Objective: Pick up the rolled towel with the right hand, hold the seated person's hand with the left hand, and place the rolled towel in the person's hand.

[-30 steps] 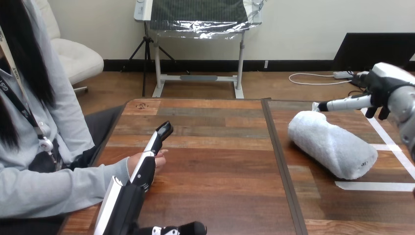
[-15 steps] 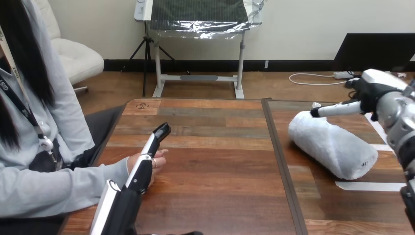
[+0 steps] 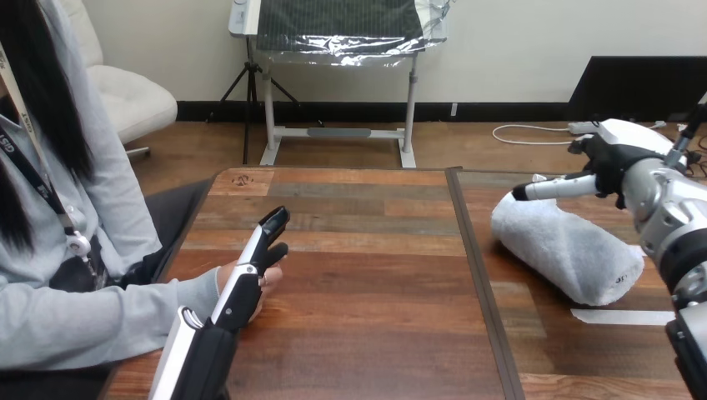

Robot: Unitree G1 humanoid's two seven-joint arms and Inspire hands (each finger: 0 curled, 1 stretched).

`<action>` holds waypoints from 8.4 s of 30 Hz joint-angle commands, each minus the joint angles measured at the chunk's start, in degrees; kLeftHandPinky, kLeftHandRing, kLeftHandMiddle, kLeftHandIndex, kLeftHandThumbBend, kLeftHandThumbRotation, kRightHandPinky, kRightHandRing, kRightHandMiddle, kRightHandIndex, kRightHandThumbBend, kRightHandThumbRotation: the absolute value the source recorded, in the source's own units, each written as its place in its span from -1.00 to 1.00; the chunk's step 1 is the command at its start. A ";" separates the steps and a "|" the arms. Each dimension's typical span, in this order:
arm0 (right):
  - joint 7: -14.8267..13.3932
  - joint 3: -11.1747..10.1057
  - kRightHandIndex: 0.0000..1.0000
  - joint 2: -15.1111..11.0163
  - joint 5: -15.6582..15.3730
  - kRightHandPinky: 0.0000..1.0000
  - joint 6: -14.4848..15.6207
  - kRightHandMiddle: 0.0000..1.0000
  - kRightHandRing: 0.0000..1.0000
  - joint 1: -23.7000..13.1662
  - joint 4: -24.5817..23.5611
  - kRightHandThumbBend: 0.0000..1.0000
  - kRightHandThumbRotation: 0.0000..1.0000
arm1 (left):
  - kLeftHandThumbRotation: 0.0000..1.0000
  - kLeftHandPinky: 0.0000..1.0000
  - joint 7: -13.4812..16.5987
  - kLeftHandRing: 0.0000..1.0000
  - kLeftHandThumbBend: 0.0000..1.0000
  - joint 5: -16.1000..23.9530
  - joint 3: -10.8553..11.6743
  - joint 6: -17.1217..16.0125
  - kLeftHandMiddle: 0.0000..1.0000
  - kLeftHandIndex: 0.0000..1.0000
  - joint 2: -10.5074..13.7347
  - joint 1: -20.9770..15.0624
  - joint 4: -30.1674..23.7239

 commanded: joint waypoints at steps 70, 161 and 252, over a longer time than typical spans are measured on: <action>-7.56 3.69 0.87 7.58 -1.68 -1.00 1.77 0.89 0.94 10.00 1.01 0.96 0.12 | 0.03 0.54 -0.03 0.76 1.00 -4.43 -1.44 -4.58 0.81 0.81 3.75 13.48 -15.39; -15.24 -16.65 0.00 10.58 20.54 -0.16 -13.60 0.07 -0.03 13.31 -1.56 0.75 -1.00 | 0.00 0.45 -0.80 0.67 1.00 -6.49 -0.76 -2.91 0.73 0.74 4.15 11.59 -15.71; 2.62 -33.79 -0.17 16.20 46.32 -0.43 -32.46 -0.15 -0.31 12.09 -14.03 0.56 -1.00 | -0.07 0.71 0.98 0.86 1.00 24.30 17.43 32.95 0.89 0.90 12.85 6.99 -34.47</action>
